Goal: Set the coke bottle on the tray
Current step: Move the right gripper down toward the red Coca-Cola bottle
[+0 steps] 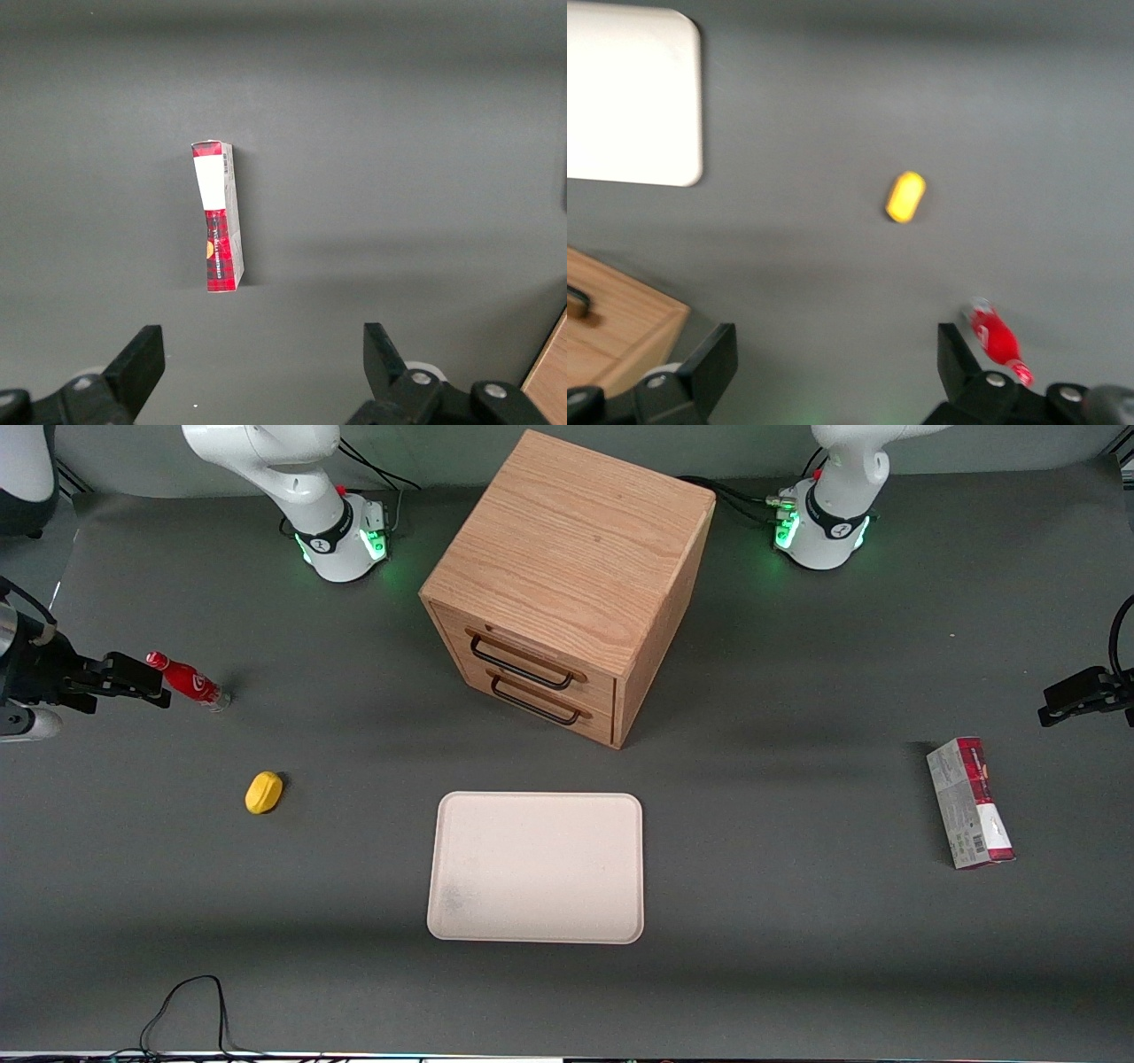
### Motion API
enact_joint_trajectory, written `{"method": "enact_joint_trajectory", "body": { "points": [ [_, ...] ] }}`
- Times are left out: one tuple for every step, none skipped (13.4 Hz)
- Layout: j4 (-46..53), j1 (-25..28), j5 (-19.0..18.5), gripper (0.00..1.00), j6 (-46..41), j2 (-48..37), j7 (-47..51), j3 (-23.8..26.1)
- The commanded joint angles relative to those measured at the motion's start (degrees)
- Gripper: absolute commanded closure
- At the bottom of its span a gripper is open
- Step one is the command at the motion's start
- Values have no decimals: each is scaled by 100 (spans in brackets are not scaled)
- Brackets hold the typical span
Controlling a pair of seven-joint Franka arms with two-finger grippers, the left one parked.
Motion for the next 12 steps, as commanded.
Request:
{"method": "enact_joint_trajectory", "body": {
  "points": [
    [-796, -2, -296, 0, 163, -382, -184, -431],
    [-1094, -2, -287, 0, 355, -478, -569, -642],
    [-1489, -2, -261, 0, 671, -671, -860, -905],
    [-2067, -2, -261, 0, 1109, -942, -1037, -1073],
    [-2743, -2, -261, 0, 1644, -1293, -1196, -1232],
    [-3306, -2, -261, 0, 2067, -1540, -1415, -1442],
    [-3756, -2, -261, 0, 2428, -1743, -1739, -1679],
    [-4047, -11, -261, 0, 2675, -1849, -2055, -1969],
    [-4285, -2, -261, 0, 2852, -1903, -2311, -2224],
    [-4557, -11, -261, 0, 3088, -1955, -2488, -2383],
    [-4891, -11, -261, 0, 3387, -1999, -2637, -2533],
    [-5303, -54, -261, 0, 3816, -2061, -2804, -2682]
  ]
}}
